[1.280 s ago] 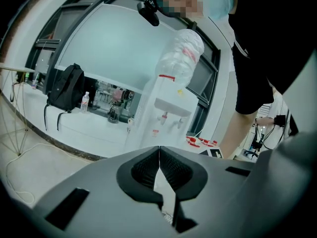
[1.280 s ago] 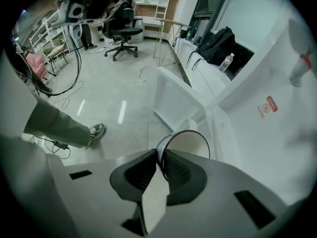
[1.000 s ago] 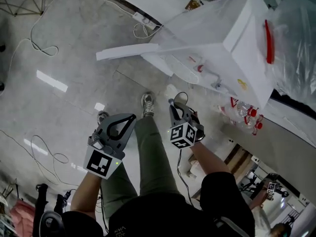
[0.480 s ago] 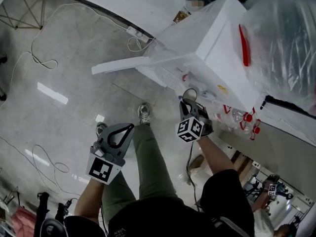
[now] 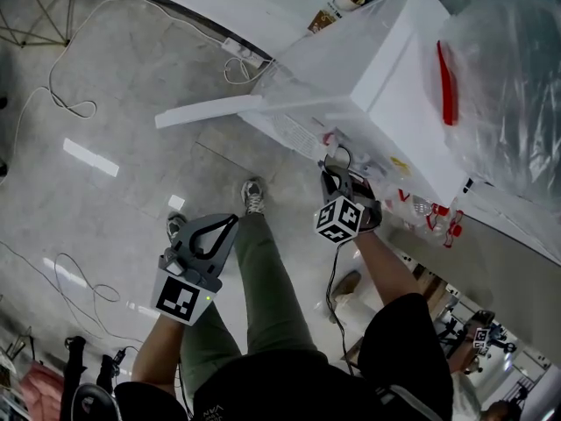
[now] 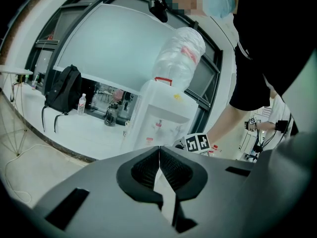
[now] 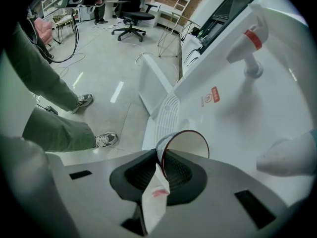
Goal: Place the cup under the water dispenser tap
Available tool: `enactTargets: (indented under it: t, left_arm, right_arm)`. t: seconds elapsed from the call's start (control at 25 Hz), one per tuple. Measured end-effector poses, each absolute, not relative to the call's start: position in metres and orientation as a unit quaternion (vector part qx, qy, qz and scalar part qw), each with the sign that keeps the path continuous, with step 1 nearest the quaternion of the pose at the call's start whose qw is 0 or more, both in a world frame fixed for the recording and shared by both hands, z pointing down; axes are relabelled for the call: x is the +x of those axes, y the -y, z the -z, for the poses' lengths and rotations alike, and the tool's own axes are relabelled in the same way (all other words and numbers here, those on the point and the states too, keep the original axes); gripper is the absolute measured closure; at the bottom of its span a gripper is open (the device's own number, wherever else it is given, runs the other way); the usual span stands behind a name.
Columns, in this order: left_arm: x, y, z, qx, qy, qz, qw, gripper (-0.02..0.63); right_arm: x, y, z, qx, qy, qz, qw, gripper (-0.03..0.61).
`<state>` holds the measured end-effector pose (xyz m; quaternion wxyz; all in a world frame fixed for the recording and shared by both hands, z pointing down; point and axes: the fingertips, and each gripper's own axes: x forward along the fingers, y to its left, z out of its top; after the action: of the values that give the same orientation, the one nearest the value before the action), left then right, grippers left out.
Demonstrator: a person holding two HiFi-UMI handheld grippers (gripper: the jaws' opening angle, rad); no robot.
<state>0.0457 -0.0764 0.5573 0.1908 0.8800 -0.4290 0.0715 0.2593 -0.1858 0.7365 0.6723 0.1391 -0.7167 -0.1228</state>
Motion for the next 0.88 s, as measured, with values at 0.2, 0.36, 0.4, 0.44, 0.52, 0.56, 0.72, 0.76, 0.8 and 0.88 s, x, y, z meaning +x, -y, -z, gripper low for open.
enactTargets:
  t: [0.2, 0.36, 0.4, 0.44, 0.52, 0.56, 0.72, 0.76, 0.8, 0.88]
  left_arm:
    - [0.047, 0.082, -0.561, 0.880, 0.429, -0.072, 0.192, 0.594]
    - [0.047, 0.083, -0.564, 0.879, 0.428, -0.074, 0.195, 0.594]
    - [0.047, 0.083, -0.563, 0.880, 0.426, -0.074, 0.195, 0.594]
    - [0.047, 0.083, -0.562, 0.881, 0.425, -0.074, 0.194, 0.594]
    - [0.047, 0.083, -0.560, 0.882, 0.423, -0.073, 0.193, 0.594]
    - [0.046, 0.083, -0.558, 0.883, 0.422, -0.072, 0.194, 0.594]
    - [0.045, 0.082, -0.548, 0.885, 0.419, -0.068, 0.192, 0.594]
    - [0.044, 0.083, -0.544, 0.885, 0.419, -0.067, 0.190, 0.594]
    - [0.042, 0.083, -0.539, 0.886, 0.419, -0.065, 0.188, 0.594]
    - [0.039, 0.084, -0.530, 0.887, 0.420, -0.062, 0.185, 0.594]
  right_arm:
    - [0.261, 0.188, -0.743, 0.134, 0.718, 0.115, 0.673, 0.509]
    - [0.261, 0.188, -0.744, 0.137, 0.715, 0.123, 0.674, 0.508]
    - [0.261, 0.188, -0.744, 0.140, 0.713, 0.126, 0.675, 0.508]
    - [0.261, 0.188, -0.744, 0.145, 0.712, 0.124, 0.675, 0.508]
    - [0.259, 0.189, -0.743, 0.166, 0.717, 0.103, 0.669, 0.508]
    - [0.258, 0.189, -0.741, 0.179, 0.721, 0.089, 0.663, 0.508]
    - [0.257, 0.190, -0.727, 0.210, 0.729, 0.067, 0.649, 0.478]
    - [0.257, 0.189, -0.722, 0.216, 0.730, 0.062, 0.646, 0.476]
    - [0.257, 0.187, -0.716, 0.224, 0.731, 0.054, 0.642, 0.474]
    - [0.256, 0.185, -0.702, 0.248, 0.736, 0.034, 0.629, 0.474]
